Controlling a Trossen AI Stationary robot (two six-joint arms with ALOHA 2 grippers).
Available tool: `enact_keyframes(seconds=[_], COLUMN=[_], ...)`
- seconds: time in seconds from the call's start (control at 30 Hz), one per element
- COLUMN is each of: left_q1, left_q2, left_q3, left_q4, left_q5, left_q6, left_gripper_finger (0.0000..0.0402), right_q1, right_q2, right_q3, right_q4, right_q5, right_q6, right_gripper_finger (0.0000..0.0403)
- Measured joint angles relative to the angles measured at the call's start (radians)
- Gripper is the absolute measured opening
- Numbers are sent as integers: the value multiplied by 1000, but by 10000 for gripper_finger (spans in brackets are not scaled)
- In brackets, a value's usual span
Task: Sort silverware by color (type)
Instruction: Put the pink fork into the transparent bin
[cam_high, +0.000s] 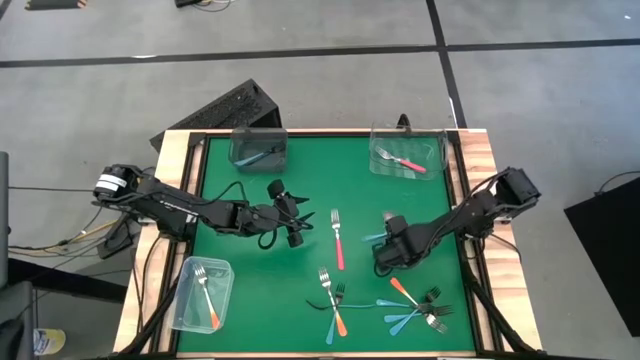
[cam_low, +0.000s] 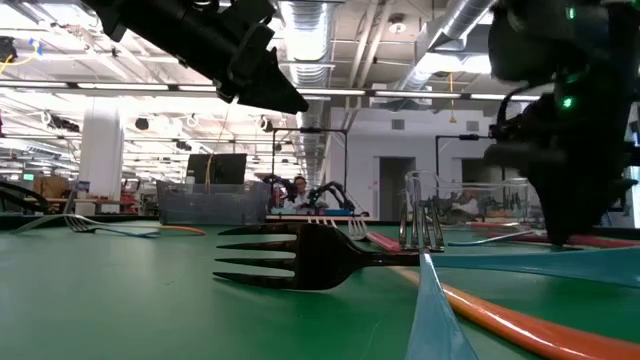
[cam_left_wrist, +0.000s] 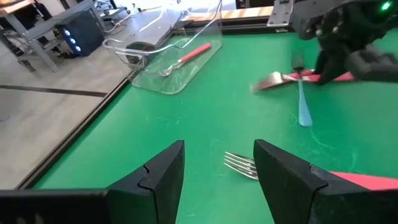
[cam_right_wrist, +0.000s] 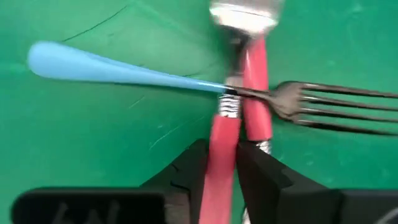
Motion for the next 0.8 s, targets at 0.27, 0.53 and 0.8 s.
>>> enact_keyframes(seconds=[0.27,0.53,0.8], left_q1=[0,2,4], left_q2=[0,0,0], left_q3=[0,0,0], left_q4=[-29,-64,-63], left_q5=[-12,-34,-39], left_q6=[-23,-38,-48], left_gripper_finger=[181,181,181], right_q1=[-19,-122,-319], right_q2=[-162,-361,-451], right_q3=[3,33,40], right_q4=[-96,-301,-418], right_q5=[31,96,191], right_q6=[-119,-382,-769], right_gripper_finger=[62,70,70])
